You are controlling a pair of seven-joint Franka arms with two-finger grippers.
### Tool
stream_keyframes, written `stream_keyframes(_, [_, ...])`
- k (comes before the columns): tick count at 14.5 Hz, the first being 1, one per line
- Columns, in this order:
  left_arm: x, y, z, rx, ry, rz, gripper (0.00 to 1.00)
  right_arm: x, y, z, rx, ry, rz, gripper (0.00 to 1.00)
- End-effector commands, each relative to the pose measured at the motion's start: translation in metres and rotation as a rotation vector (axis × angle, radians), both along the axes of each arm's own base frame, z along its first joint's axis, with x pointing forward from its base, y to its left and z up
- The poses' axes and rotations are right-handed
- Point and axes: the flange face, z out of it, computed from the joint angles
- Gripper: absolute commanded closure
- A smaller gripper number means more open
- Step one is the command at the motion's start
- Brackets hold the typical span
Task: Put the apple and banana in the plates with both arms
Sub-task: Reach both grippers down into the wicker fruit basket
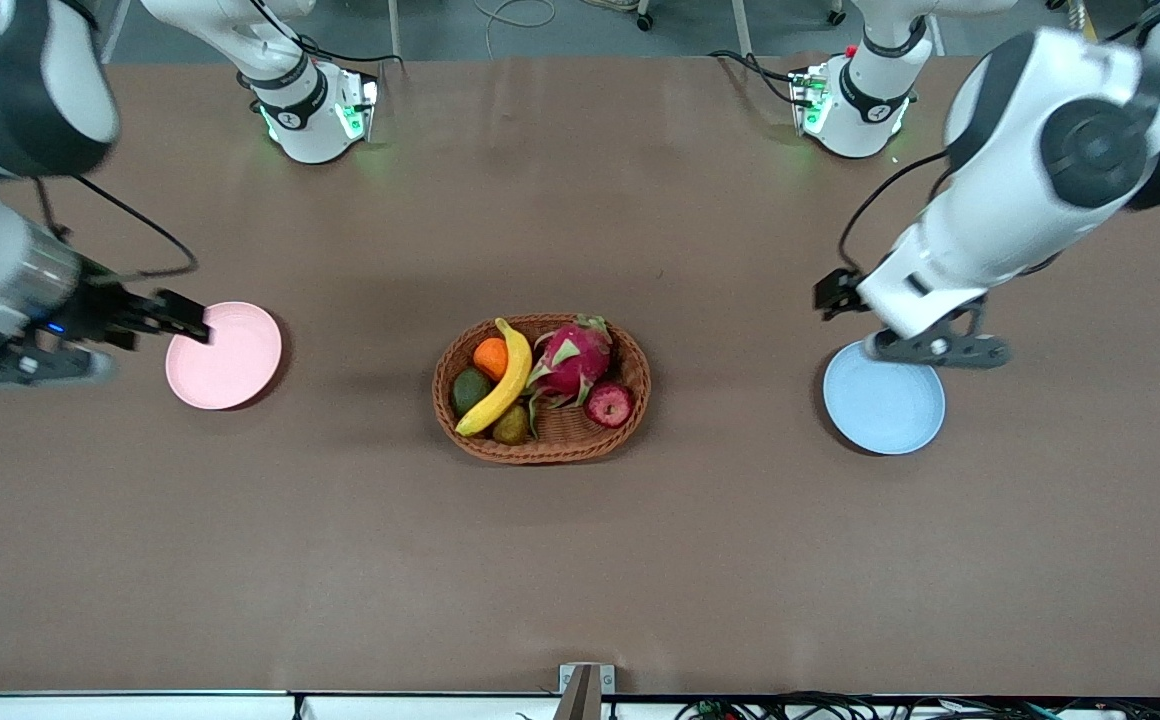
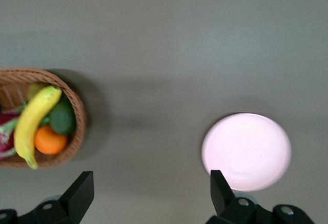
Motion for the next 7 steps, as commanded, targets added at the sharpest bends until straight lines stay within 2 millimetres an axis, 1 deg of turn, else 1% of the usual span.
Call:
stream_keyframes(1, [0.007, -0.052, -0.034, -0.022, -0.011, 0.061, 0.0, 0.012, 0.09, -0.051, -0.012, 0.001, -0.089, 0.0])
stream_keyframes(2, [0.005, -0.075, -0.047, -0.031, -0.025, 0.078, 0.0, 0.013, 0.123, -0.069, -0.018, 0.0, -0.163, 0.0])
stream_keyframes(3, [0.006, -0.09, -0.061, -0.042, -0.033, 0.116, 0.0, 0.014, 0.148, -0.084, -0.024, 0.01, -0.213, 0.0])
stream_keyframes(4, [0.008, -0.1, -0.076, -0.052, -0.033, 0.157, 0.0, 0.012, 0.172, -0.097, -0.035, 0.027, -0.247, 0.0])
stream_keyframes(5, [0.008, -0.118, -0.087, -0.062, -0.04, 0.192, 0.0, 0.01, 0.19, -0.112, -0.047, 0.047, -0.29, 0.0])
stream_keyframes(6, [0.005, -0.139, -0.101, -0.067, -0.036, 0.247, 0.0, 0.007, 0.201, -0.126, -0.061, 0.067, -0.345, 0.0])
stream_keyframes(7, [0.007, -0.153, -0.112, -0.072, -0.037, 0.309, 0.0, 0.005, 0.209, -0.141, -0.078, 0.087, -0.409, 0.0])
